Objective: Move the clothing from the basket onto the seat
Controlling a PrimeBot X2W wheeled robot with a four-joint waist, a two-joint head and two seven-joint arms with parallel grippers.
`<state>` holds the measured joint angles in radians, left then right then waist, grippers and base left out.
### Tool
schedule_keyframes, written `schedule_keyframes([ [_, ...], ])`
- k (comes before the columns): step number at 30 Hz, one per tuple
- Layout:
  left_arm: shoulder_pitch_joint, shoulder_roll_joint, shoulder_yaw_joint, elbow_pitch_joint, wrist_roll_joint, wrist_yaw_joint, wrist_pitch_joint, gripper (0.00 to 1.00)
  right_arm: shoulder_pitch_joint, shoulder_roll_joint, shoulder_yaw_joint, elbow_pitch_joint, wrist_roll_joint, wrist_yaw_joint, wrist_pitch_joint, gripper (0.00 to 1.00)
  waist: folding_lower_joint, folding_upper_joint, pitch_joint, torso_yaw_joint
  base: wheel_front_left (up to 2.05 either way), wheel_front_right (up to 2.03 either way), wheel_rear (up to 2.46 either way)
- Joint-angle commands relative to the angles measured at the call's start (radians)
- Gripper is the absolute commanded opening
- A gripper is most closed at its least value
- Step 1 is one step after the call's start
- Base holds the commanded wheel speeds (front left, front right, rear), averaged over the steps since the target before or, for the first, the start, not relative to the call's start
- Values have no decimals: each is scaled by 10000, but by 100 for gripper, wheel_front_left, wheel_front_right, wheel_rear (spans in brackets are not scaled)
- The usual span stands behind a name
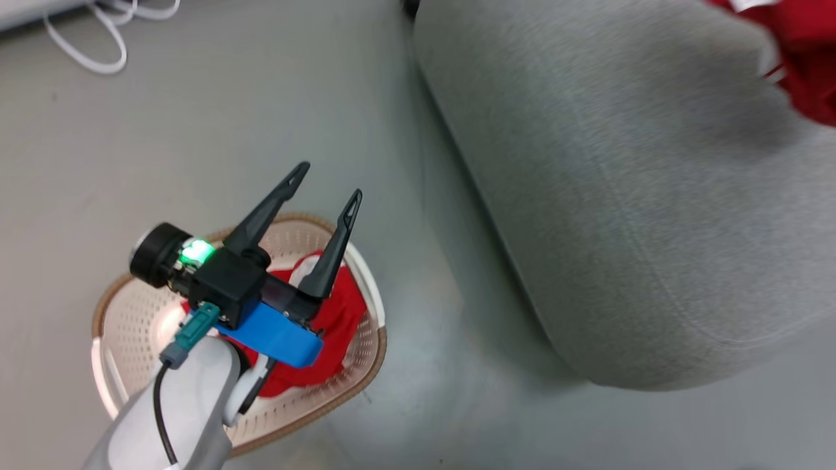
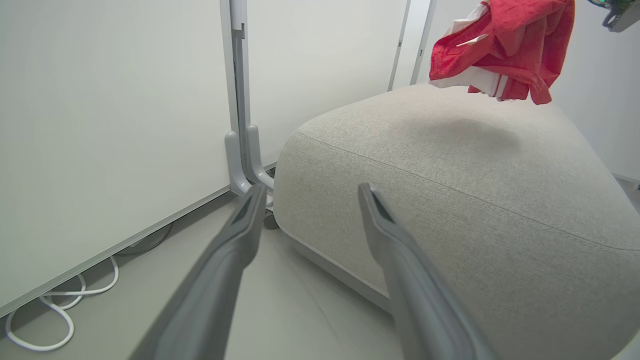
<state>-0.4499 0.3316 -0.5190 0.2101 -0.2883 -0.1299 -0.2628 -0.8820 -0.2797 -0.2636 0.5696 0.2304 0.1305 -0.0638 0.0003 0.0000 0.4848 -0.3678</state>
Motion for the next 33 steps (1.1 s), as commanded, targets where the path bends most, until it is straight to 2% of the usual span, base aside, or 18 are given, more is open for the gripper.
schedule_keyframes([
  [1,-229,76,31,-128,62,-10,-31,100,-250,-130,-179,74,-36,5,-134,0,-3,0,982,705,0,0,0],
  [5,-377,366,-16,-551,221,-10,-31,100,-671,-399,-1112,562,-377,5,-599,0,-3,0,1657,966,0,0,0],
  [8,-272,560,4,-840,291,-10,-31,100,-829,-355,-1494,1054,-761,3,-887,0,-3,0,1949,1051,0,0,0],
  [15,-339,842,-58,-1125,225,-6,-31,100,-797,-284,-2053,2072,-1381,3,-1485,0,-3,0,2118,1268,0,0,0],
  [20,-300,846,-41,-1181,200,74,-31,100,-876,-320,-2227,2463,-1568,3,-1705,0,-3,0,2080,1289,0,0,0],
  [21,-259,824,-48,-1162,178,61,-31,100,-893,-335,-2239,2510,-1617,3,-1734,21,-3,0,2060,1281,0,0,0],
  [22,-212,804,-61,-1119,154,52,-31,100,-908,-332,-2244,2556,-1641,3,-1744,71,-3,0,2041,1264,0,0,0],
  [23,-180,793,-83,-1081,131,50,-31,100,-922,-319,-2237,2607,-1660,3,-1759,100,-3,0,2022,1244,0,0,0],
  [33,-220,580,-209,-891,16,32,-31,100,-853,-271,-2129,2931,-1730,3,-1829,100,-3,0,1649,1127,0,0,0],
])
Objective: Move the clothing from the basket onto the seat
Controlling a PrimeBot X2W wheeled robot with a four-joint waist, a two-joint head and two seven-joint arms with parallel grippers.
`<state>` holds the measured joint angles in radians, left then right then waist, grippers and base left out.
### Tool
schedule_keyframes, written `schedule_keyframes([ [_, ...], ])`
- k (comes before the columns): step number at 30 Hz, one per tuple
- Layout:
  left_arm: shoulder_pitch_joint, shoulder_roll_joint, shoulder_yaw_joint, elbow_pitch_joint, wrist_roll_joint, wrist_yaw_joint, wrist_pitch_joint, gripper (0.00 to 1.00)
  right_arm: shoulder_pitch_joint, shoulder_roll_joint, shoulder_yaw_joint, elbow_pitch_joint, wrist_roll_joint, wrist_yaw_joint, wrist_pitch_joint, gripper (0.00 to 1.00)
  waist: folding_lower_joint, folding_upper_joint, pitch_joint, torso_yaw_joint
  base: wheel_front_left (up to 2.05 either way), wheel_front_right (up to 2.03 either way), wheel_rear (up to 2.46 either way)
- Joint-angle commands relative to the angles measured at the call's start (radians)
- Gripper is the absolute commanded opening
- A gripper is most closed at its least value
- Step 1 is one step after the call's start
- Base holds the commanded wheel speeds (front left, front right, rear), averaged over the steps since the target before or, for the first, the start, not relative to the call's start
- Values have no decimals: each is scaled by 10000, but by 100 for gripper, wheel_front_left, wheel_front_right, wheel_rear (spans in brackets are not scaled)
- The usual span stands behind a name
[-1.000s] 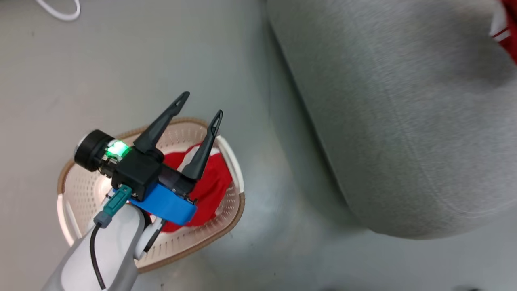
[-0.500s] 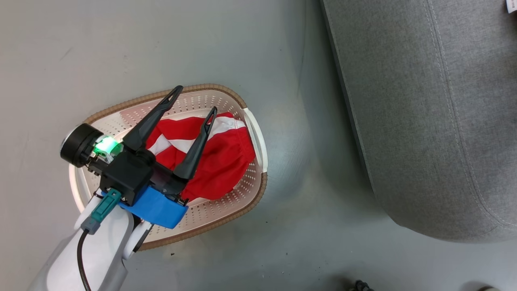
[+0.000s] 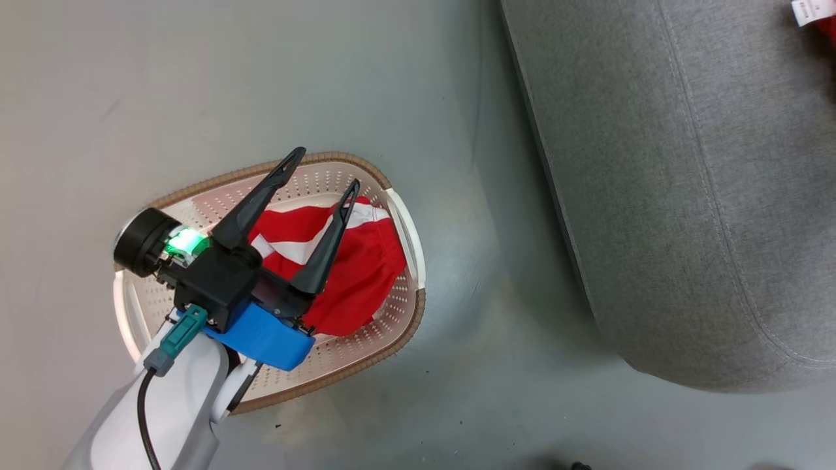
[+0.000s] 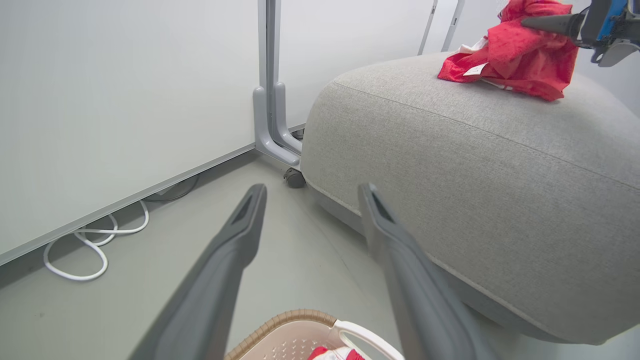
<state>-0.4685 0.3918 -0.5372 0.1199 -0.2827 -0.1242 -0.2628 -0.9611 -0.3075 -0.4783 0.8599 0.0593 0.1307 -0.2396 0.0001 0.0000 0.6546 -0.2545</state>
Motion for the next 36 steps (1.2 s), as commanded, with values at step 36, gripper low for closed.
schedule_keyframes([
  [36,3703,-2919,3216,1805,-185,-67,-31,100,8453,2162,3284,-7290,-139,1,1753,100,-1,0,-6147,2145,0,0,0],
])
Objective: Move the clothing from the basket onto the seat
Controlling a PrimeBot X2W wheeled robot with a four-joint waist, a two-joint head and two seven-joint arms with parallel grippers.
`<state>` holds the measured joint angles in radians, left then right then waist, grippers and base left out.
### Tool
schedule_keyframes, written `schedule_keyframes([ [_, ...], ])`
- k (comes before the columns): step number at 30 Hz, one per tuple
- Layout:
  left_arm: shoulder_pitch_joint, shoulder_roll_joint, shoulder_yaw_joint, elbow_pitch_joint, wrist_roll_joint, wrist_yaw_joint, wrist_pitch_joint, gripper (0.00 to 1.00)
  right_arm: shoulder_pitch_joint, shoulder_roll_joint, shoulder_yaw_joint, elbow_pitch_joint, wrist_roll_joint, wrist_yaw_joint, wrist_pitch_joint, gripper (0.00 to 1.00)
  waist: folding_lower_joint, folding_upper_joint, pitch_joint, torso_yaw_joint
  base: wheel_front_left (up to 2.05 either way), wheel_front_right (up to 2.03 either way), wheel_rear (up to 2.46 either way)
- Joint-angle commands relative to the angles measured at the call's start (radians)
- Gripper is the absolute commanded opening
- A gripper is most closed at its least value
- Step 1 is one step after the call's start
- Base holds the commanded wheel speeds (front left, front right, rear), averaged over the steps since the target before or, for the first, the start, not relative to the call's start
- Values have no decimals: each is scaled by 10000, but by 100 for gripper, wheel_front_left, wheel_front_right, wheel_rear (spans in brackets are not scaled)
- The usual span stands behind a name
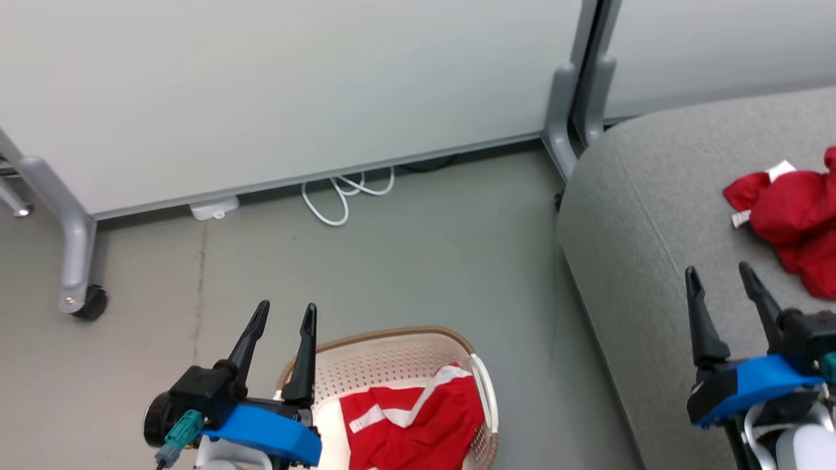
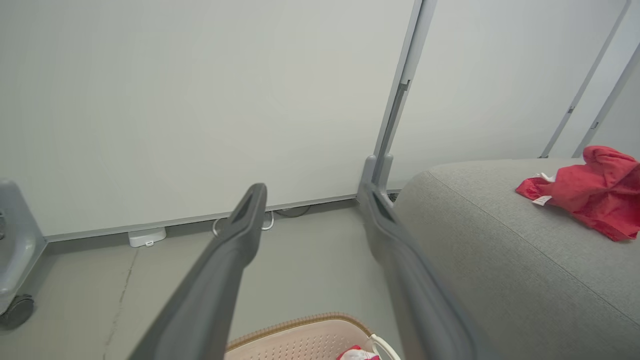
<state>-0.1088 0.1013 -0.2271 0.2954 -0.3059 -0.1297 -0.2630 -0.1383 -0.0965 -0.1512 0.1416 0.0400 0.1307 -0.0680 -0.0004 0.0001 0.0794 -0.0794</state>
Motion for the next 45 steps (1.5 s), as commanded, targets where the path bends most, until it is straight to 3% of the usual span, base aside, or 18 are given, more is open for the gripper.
schedule_keyframes([
  [1,189,-8,231,85,72,-12,-29,100,425,80,56,-275,58,1,121,100,4,-1,-484,490,0,0,0],
  [12,642,-34,1142,386,262,-13,-29,100,1718,430,574,-1070,353,1,419,100,4,-1,-886,1258,0,0,0],
  [30,568,-35,1075,555,203,-14,-29,100,1465,468,886,-838,582,1,322,100,4,-1,-675,1276,0,0,0],
  [38,94,-58,720,623,142,-14,-29,100,932,466,1013,-1084,469,1,341,100,4,-1,267,1113,0,0,0],
  [45,-888,29,104,687,79,-14,-29,100,-25,462,1243,-1606,90,1,434,100,4,-1,2137,908,0,0,0],
])
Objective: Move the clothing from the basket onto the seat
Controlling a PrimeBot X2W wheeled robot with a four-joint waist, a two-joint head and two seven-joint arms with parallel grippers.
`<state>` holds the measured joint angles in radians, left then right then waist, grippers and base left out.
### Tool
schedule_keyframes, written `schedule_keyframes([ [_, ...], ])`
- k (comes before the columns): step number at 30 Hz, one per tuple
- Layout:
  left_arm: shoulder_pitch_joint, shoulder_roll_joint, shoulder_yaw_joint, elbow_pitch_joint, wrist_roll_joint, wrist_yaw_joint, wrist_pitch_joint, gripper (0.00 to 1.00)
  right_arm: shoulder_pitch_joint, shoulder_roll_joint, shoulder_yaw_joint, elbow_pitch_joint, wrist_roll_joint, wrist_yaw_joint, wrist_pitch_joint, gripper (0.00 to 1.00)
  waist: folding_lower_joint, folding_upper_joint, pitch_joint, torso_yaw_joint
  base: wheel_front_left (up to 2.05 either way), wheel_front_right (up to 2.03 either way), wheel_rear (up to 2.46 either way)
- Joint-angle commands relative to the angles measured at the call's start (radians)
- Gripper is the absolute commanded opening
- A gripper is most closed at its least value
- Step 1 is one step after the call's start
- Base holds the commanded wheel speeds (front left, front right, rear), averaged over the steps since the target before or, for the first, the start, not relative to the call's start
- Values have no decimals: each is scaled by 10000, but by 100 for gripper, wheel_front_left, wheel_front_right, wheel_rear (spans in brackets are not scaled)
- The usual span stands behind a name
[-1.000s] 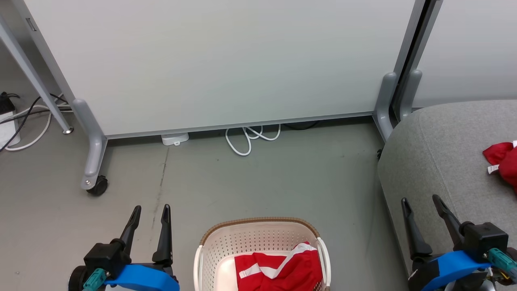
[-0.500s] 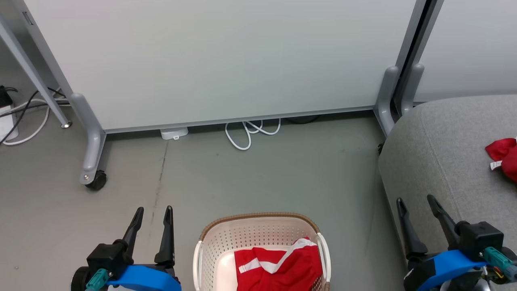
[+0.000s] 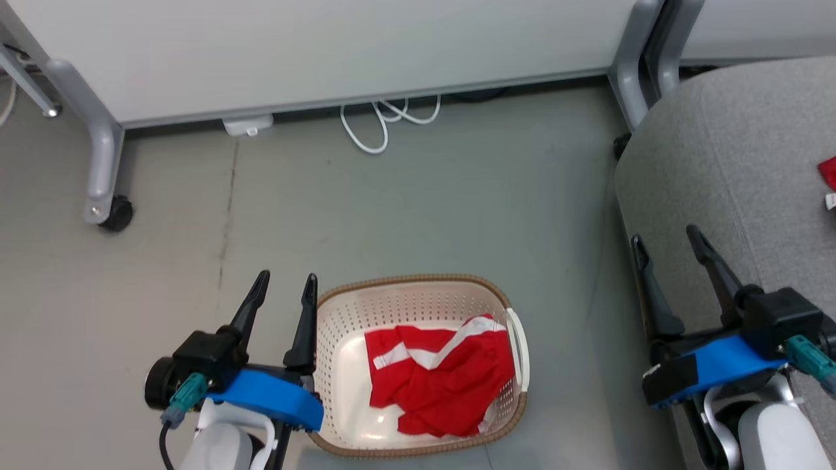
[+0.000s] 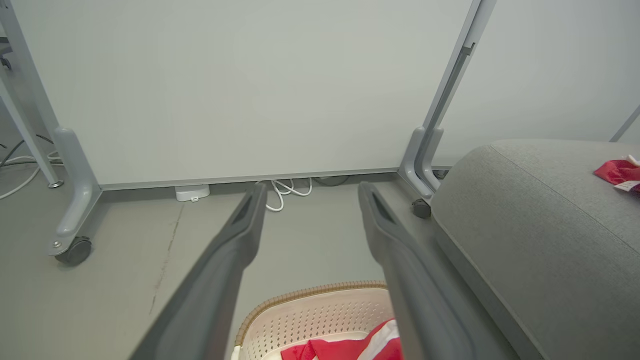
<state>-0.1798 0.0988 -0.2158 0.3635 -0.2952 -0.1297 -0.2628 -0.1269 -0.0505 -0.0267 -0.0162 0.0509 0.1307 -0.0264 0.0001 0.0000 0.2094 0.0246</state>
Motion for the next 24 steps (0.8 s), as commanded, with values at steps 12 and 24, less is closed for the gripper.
schedule_keyframes([
  [12,-2553,205,-1753,1103,-250,-13,-29,100,-2034,-359,420,-1007,-491,1,66,100,-1,0,4405,-652,0,0,0],
  [24,-5035,518,-4017,3334,-762,-13,-30,100,-3324,-364,1223,-2177,-659,1,78,100,-1,0,6745,-1513,0,0,0],
])
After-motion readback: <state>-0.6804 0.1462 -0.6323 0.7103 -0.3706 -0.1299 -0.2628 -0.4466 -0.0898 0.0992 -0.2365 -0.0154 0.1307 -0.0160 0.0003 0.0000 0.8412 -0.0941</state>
